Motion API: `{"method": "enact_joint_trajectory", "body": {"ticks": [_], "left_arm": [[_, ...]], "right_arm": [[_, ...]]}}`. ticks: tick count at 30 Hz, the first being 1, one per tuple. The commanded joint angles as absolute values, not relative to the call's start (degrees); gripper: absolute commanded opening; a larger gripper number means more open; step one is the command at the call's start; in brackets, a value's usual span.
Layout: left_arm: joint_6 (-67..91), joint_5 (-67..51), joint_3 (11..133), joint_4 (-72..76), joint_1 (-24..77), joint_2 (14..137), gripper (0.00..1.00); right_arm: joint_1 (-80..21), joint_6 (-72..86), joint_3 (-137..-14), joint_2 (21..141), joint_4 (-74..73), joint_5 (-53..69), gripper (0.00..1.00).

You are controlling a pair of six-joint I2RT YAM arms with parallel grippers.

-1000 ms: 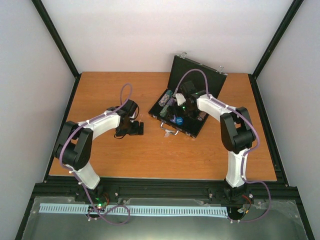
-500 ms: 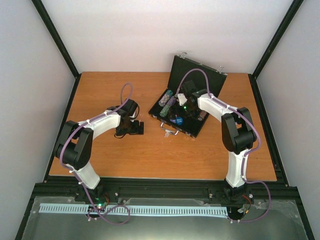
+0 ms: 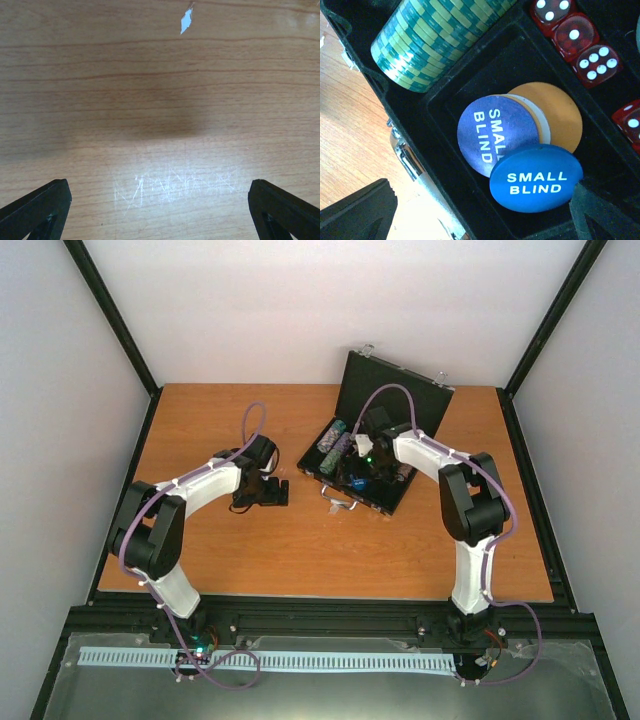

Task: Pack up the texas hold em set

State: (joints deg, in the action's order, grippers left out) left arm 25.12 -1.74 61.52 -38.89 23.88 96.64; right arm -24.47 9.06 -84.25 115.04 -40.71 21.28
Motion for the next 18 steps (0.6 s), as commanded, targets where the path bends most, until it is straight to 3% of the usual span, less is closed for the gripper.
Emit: {"method": "enact_joint_trajectory", "body": {"ticks": [1,18], "left_arm": [[24.06,-1.23,62.15,-39.42,23.64,96.89,1.0],[24.5,-1.42,62.31,-38.6,23.64,97.82,1.0]], "right_arm": [[-24.43,9.67,-84.12,116.41,-39.82,20.69,0.96],[-27.0,7.82,-86.88,116.67,-39.94,28.56,0.96]]}}
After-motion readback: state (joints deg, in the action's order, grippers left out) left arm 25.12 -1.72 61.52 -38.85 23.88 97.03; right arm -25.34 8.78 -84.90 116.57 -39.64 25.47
